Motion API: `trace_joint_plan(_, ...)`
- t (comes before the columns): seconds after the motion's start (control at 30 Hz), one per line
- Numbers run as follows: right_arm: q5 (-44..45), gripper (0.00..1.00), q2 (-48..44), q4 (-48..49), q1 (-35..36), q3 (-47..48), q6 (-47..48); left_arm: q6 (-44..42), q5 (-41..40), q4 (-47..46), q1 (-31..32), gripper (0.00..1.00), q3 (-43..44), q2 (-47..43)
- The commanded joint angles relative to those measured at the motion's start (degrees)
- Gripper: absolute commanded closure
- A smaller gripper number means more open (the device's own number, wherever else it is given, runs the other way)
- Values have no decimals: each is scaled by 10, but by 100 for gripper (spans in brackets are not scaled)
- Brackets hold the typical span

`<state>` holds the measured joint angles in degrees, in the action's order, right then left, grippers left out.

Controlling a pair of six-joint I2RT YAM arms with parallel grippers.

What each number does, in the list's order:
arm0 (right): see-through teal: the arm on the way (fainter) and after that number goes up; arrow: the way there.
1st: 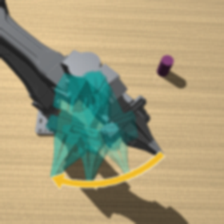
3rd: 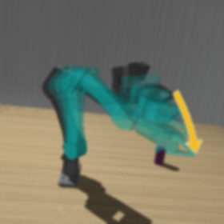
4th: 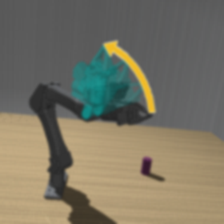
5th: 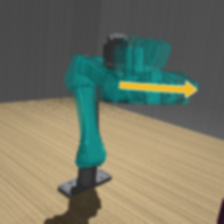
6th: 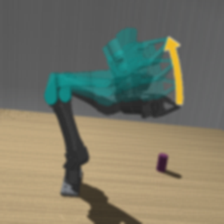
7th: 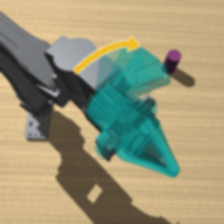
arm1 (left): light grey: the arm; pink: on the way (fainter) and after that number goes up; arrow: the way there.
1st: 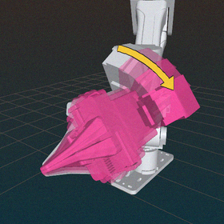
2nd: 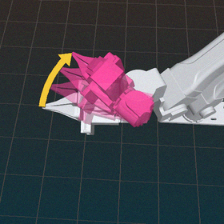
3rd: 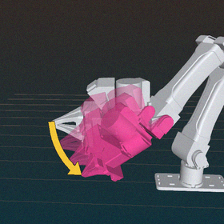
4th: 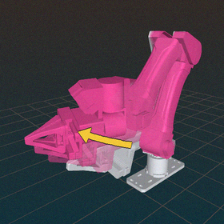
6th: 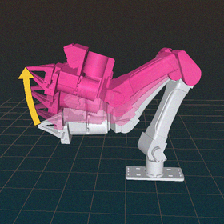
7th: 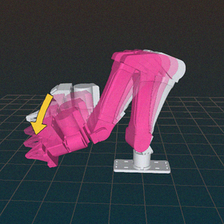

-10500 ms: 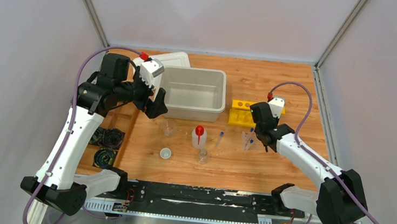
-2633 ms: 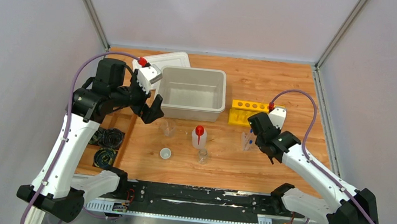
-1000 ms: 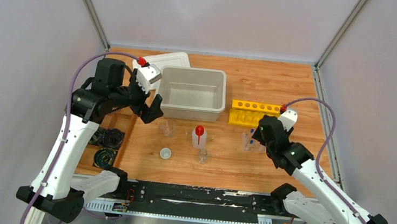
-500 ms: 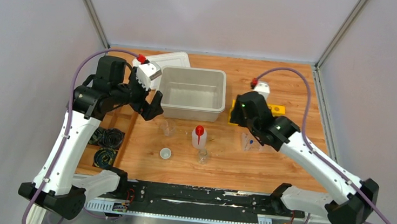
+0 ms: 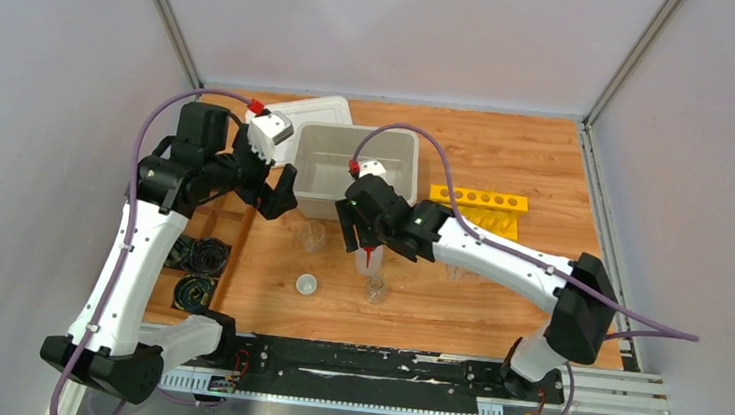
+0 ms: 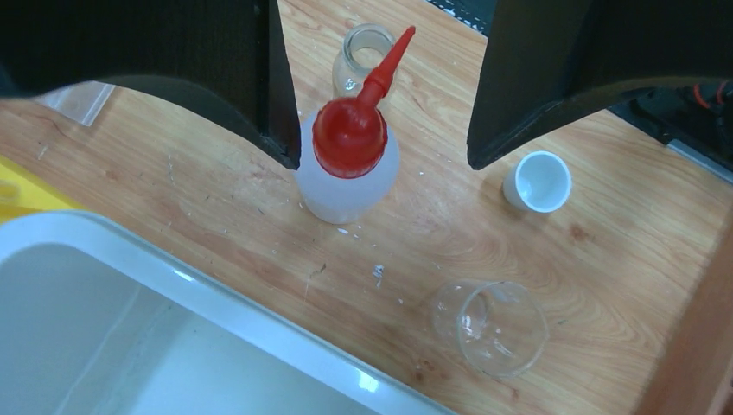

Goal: Organize the chemistry lab equipment

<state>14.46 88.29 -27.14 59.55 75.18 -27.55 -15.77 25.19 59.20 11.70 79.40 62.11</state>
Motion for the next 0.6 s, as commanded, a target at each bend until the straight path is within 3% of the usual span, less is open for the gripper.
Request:
trace_joint_plan(0.0, 14, 29, 37, -47, 8, 30, 16, 4, 2, -9, -5, 0, -2, -10)
trace_joint_plan(0.27, 44, 34, 64, -77, 11, 26, 15, 6, 11, -9, -5, 0, 3, -13)
trace_joint_plan(0.33, 43, 40, 67, -80, 11, 26, 14, 7, 13, -10, -5, 0, 4, -13)
trace_joint_plan(0.5, 37, 86, 52, -86, 10, 38, 7, 6, 7, -10, -5, 0, 6, -14)
trace_joint_plan(0.57, 35, 97, 33, -94, 8, 54, 11, 6, 6, -9, -5, 0, 8, -15)
